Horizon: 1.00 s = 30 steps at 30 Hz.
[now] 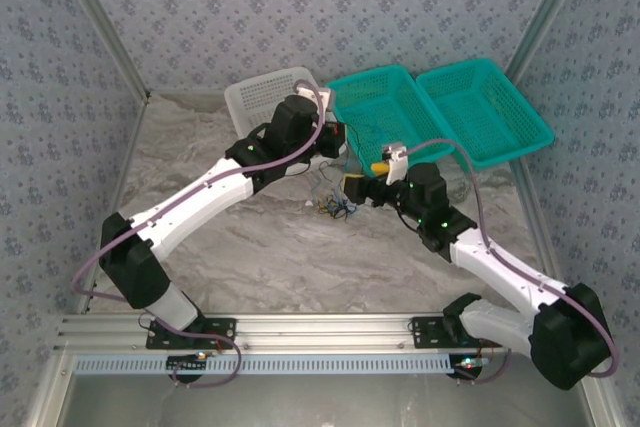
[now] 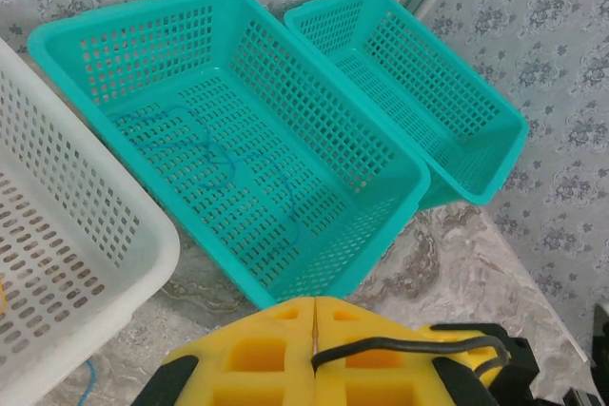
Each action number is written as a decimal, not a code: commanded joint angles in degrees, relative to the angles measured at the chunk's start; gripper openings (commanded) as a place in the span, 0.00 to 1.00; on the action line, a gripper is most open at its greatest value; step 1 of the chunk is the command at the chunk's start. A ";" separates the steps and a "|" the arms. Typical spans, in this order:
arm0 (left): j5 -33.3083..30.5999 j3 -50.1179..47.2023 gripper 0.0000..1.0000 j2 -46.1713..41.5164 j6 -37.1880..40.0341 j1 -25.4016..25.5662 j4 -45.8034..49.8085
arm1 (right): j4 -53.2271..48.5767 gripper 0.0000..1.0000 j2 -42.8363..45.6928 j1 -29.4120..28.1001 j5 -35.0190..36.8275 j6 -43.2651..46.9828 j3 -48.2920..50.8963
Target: Untangle the cables
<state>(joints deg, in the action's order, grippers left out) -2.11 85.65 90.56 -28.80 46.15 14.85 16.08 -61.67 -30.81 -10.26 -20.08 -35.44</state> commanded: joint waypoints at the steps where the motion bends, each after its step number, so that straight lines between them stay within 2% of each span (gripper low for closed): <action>1: 1.05 2.02 0.00 0.23 -1.04 0.00 -0.14 | 5.96 0.91 -0.90 0.11 5.85 -0.05 0.09; 4: 0.94 2.15 0.00 0.47 -1.17 -0.19 0.30 | 5.26 0.90 -0.21 2.07 -0.69 1.29 -0.03; 7: 1.37 2.26 0.00 0.80 -1.52 -0.62 0.61 | 1.28 0.91 3.14 4.51 -3.34 2.73 0.85; 11: 2.77 2.29 0.00 1.07 -2.07 -1.56 0.44 | -5.53 0.93 9.06 12.71 -9.60 -0.71 1.80; 15: 4.74 2.27 0.00 1.33 -2.36 -1.94 -0.16 | -10.80 0.89 8.13 17.61 -14.17 0.75 1.46; 17: 5.76 2.33 0.00 1.58 -2.49 -2.03 -0.51 | -10.69 0.85 5.29 17.79 -14.76 1.27 1.50; 21: 7.03 2.46 0.00 1.79 -3.01 -2.20 -0.79 | -7.28 0.69 -2.31 17.35 -19.34 0.47 0.26; 24: 7.20 2.45 0.00 1.91 -3.24 -2.34 -0.92 | -6.30 0.66 -6.68 15.20 -22.25 2.79 -1.63; 30: 8.17 2.51 0.00 1.90 -3.78 -2.48 -1.41 | -4.93 0.61 -13.82 12.58 -22.89 4.20 -4.24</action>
<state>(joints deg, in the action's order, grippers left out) 4.69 85.80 92.38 -31.66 44.01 15.14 9.19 -73.67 -17.80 -30.79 -17.37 -37.43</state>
